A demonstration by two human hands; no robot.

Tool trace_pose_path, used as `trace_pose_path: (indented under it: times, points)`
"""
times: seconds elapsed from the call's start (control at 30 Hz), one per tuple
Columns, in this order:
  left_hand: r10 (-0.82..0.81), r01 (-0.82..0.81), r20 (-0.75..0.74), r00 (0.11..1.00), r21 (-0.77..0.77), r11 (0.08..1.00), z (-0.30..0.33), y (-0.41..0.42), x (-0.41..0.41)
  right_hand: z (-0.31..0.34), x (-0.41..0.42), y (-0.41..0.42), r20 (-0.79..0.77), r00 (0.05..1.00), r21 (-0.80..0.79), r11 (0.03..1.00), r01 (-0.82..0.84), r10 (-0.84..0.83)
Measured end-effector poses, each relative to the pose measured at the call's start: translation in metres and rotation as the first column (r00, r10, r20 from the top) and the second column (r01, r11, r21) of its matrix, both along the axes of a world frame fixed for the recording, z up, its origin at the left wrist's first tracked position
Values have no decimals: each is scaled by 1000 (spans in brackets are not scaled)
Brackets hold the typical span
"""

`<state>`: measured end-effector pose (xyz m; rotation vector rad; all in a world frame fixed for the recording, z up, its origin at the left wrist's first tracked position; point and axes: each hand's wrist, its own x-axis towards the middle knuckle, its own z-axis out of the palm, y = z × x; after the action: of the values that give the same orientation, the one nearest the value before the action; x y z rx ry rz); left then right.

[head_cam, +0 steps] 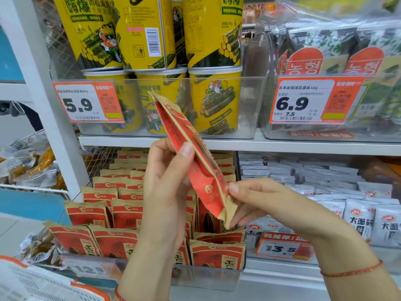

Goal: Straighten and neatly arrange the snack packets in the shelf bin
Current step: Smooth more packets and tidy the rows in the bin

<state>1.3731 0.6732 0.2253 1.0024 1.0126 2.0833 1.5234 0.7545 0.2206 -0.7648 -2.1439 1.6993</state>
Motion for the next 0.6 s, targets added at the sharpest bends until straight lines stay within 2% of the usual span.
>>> trace_pose_path:
  times: [0.07,0.1,0.2,0.27,0.37,0.6]
  points:
    - [1,-1,-109,994,4,1000,-3,-1,-1,0,-2,1,-5,989,153,977,146,-147]
    - [4,-7,-149,989,-22,1000,-4,-2,-2,2,-3,0,-68,972,202,951,233,-224]
    - [-36,15,-242,970,-88,996,-5,-2,-4,11,-3,-4,-350,879,169,902,398,-323]
    - [-78,36,-310,948,-139,990,-6,-2,-2,18,-2,-9,-477,817,141,890,434,-323]
    - [-156,83,-395,905,-196,977,-7,-2,3,24,-1,-15,-580,756,147,874,463,-303]
    - [-164,69,-435,885,-227,971,-9,0,9,28,-1,-21,-600,735,111,878,466,-315]
